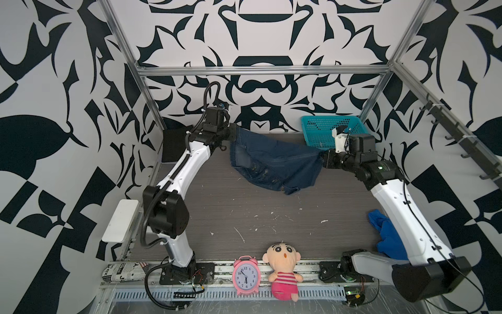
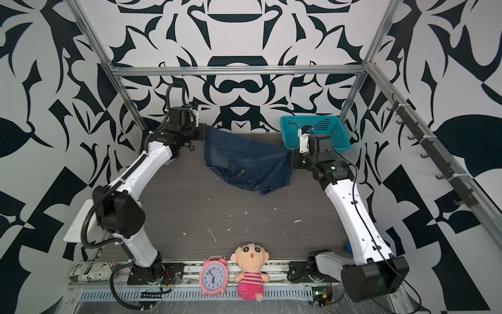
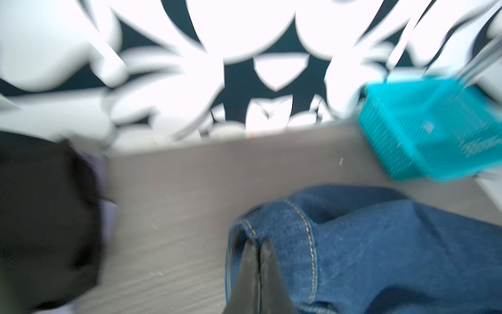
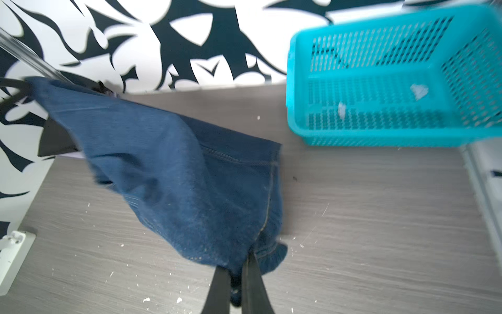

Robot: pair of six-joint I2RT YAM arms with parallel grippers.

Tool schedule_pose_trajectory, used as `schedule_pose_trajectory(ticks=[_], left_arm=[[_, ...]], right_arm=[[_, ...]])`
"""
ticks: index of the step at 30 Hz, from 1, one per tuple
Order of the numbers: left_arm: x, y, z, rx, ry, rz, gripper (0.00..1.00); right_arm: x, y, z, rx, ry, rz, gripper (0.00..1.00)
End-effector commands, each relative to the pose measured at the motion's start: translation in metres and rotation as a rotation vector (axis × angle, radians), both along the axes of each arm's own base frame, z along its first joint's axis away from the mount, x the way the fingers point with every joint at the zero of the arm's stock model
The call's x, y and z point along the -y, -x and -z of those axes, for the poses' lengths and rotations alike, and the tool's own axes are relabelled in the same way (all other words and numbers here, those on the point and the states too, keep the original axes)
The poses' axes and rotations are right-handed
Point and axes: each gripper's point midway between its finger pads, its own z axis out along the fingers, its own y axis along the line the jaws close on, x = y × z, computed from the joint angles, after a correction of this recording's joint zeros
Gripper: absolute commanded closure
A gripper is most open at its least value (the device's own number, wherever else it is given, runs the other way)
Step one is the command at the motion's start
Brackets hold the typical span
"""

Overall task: Fold and stack skirts
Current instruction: Flatten out the skirt at the center of the table.

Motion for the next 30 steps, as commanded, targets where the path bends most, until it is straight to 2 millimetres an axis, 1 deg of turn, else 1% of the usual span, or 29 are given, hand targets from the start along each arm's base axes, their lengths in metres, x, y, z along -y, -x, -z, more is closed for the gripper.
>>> schedule_pose_trajectory(ticks=[1, 3, 6, 8, 10, 13, 14, 16, 17, 18, 19, 21, 24, 25, 26, 27, 28, 29, 30], left_arm=[[-0.019, 0.019, -0.010, -0.025, -0.016, -0.070, 1.00], [-0.022, 0.036, -0.033, 0.022, 0.021, -0.063, 1.00], [-0.029, 0.065, -0.074, 0.096, 0.076, -0.056, 1.00], [-0.037, 0.087, -0.098, 0.126, 0.094, -0.062, 1.00], [-0.042, 0.111, -0.116, 0.155, 0.118, -0.053, 1.00], [-0.048, 0.152, -0.144, 0.203, 0.182, -0.026, 1.00], [-0.050, 0.163, -0.149, 0.214, 0.201, -0.021, 1.00], [-0.058, 0.175, -0.153, 0.223, 0.210, -0.041, 1.00], [-0.061, 0.177, -0.150, 0.219, 0.204, -0.053, 1.00], [-0.063, 0.176, -0.145, 0.212, 0.195, -0.066, 1.00], [-0.065, 0.171, -0.138, 0.203, 0.174, -0.085, 1.00], [-0.064, 0.154, -0.115, 0.164, 0.122, -0.097, 1.00], [-0.062, 0.115, -0.064, 0.071, 0.076, -0.112, 1.00], [-0.059, 0.095, -0.033, 0.005, 0.063, -0.107, 1.00], [-0.058, 0.081, -0.010, -0.036, 0.061, -0.103, 1.00], [-0.058, 0.070, 0.009, -0.065, 0.054, -0.104, 0.95], [-0.059, 0.058, 0.028, -0.082, 0.039, -0.108, 0.85], [-0.060, 0.047, 0.049, -0.099, 0.017, -0.114, 0.80], [-0.063, 0.039, 0.062, -0.108, 0.003, -0.126, 0.70]], right_arm=[[0.011, 0.011, -0.060, 0.163, 0.018, 0.030, 1.00], [0.014, 0.017, -0.078, 0.206, 0.021, 0.040, 1.00], [0.016, 0.032, -0.107, 0.278, 0.009, 0.037, 1.00], [0.017, 0.049, -0.131, 0.345, -0.002, 0.029, 1.00], [0.021, 0.067, -0.151, 0.404, -0.007, 0.034, 1.00], [0.024, 0.098, -0.181, 0.486, -0.023, 0.027, 1.00], [0.024, 0.107, -0.189, 0.502, -0.031, 0.017, 1.00], [0.021, 0.115, -0.196, 0.508, -0.049, -0.004, 1.00], [0.019, 0.115, -0.195, 0.502, -0.052, -0.013, 1.00], [0.018, 0.109, -0.193, 0.491, -0.049, -0.012, 1.00], [0.017, 0.099, -0.186, 0.468, -0.043, -0.011, 1.00], [0.014, 0.071, -0.166, 0.406, -0.025, -0.005, 1.00], [0.006, 0.018, -0.124, 0.297, -0.021, 0.002, 1.00], [0.003, -0.001, -0.107, 0.258, -0.026, 0.005, 1.00], [0.000, -0.018, -0.091, 0.224, -0.034, 0.009, 1.00], [-0.003, -0.032, -0.075, 0.195, -0.039, 0.011, 1.00], [-0.006, -0.047, -0.058, 0.167, -0.048, 0.016, 1.00], [-0.008, -0.060, -0.041, 0.137, -0.056, 0.024, 1.00], [-0.009, -0.068, -0.029, 0.113, -0.057, 0.025, 1.00]])
